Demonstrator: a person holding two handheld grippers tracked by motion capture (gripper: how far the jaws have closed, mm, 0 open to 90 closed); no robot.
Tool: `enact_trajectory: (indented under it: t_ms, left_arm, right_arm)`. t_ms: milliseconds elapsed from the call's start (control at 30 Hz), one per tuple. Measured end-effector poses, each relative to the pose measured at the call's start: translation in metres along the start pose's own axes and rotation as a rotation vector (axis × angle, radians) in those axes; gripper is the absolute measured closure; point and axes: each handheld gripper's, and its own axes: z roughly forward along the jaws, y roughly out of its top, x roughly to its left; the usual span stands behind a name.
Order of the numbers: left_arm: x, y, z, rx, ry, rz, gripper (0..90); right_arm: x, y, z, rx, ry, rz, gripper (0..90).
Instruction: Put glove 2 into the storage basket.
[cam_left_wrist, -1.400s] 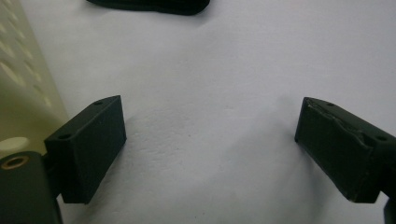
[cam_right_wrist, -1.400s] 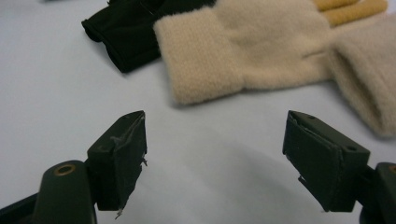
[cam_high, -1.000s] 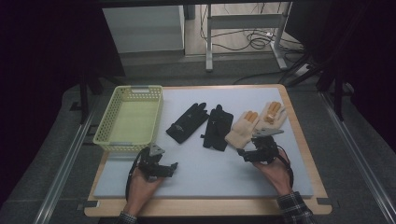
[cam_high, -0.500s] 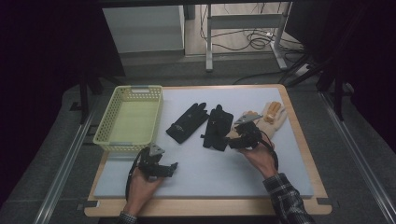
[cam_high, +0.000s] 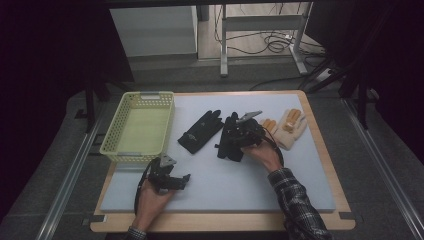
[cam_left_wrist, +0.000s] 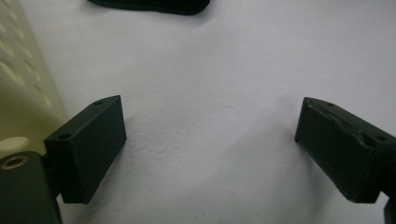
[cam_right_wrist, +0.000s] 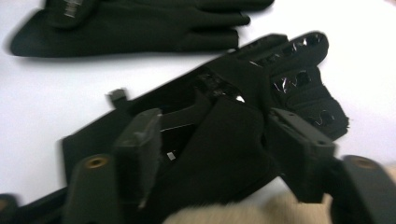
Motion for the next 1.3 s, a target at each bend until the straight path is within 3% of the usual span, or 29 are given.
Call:
enact_trajectory:
  t_ms: [100,200,267,300,333,367,433,467,600,700,767,867,900,933,1033,1167,1200,1267,1300]
  left_arm:
    - [0.0,0.0,0.0,-0.001,0.0,0.0,9.0]
    - [0.0,0.0,0.0,-0.001,0.0,-0.001,9.0]
    - [0.0,0.0,0.0,-0.001,0.0,0.0,9.0]
    - [0.0,0.0,0.0,-0.001,0.0,0.0,9.0]
    - [0.0,0.0,0.0,-0.001,0.001,0.0,9.0]
    - [0.0,0.0,0.0,-0.001,0.001,0.0,9.0]
    - [0.0,0.0,0.0,-0.001,0.001,0.0,9.0]
    - [0.0,0.0,0.0,-0.001,0.001,0.0,9.0]
    - [0.0,0.0,0.0,0.0,0.001,0.0,9.0]
    - [0.0,0.0,0.0,0.0,0.0,-0.001,9.0]
    - [0.0,0.0,0.0,0.0,0.0,0.0,9.0]
    - [0.0,0.0,0.0,0.0,0.0,0.0,9.0]
    - [0.0,0.0,0.0,0.0,0.001,0.0,9.0]
    - [0.0,0.0,0.0,0.0,0.0,0.0,9.0]
    - [0.0,0.0,0.0,0.0,0.001,0.002,9.0]
    - [0.0,0.0,0.0,-0.003,0.002,-0.002,9.0]
    - [0.0,0.0,0.0,-0.004,0.002,-0.005,9.0]
    - [0.0,0.0,0.0,-0.003,0.002,-0.001,9.0]
    - [0.0,0.0,0.0,-0.001,0.002,-0.004,9.0]
  right_arm:
    - [-0.006,-0.001,0.013,0.012,0.005,0.015,21.8]
    - [-0.008,-0.002,0.023,0.035,0.01,-0.002,20.8]
    - [-0.009,-0.001,0.025,0.038,0.045,0.013,32.1]
    - [-0.011,-0.002,0.025,0.047,0.07,0.05,38.5]
    - [-0.01,-0.003,0.023,0.039,0.014,0.051,54.0]
    - [-0.01,-0.003,0.023,0.039,0.014,0.051,54.0]
    - [-0.009,-0.003,0.022,0.042,0.011,0.063,71.0]
    - [-0.006,-0.003,0.022,0.043,0.019,0.065,75.3]
    - [-0.001,0.0,0.02,0.048,0.002,0.062,79.1]
    - [0.001,0.002,0.006,-0.006,0.045,0.109,79.1]
    - [0.003,0.003,0.002,-0.019,0.055,0.114,79.1]
    - [0.014,0.009,-0.015,-0.059,0.084,0.105,79.0]
    - [0.023,0.012,-0.026,-0.083,0.103,0.111,78.9]
    - [0.023,0.012,-0.026,-0.083,0.103,0.111,78.9]
    - [0.04,0.01,-0.043,-0.097,0.117,0.096,78.7]
    - [0.064,-0.003,-0.058,-0.093,0.133,0.083,78.4]
    - [0.074,-0.014,-0.06,-0.087,0.146,0.084,78.2]
    - [0.078,-0.019,-0.061,-0.086,0.145,0.085,78.1]
    - [0.088,-0.032,-0.061,-0.081,0.137,0.083,78.0]
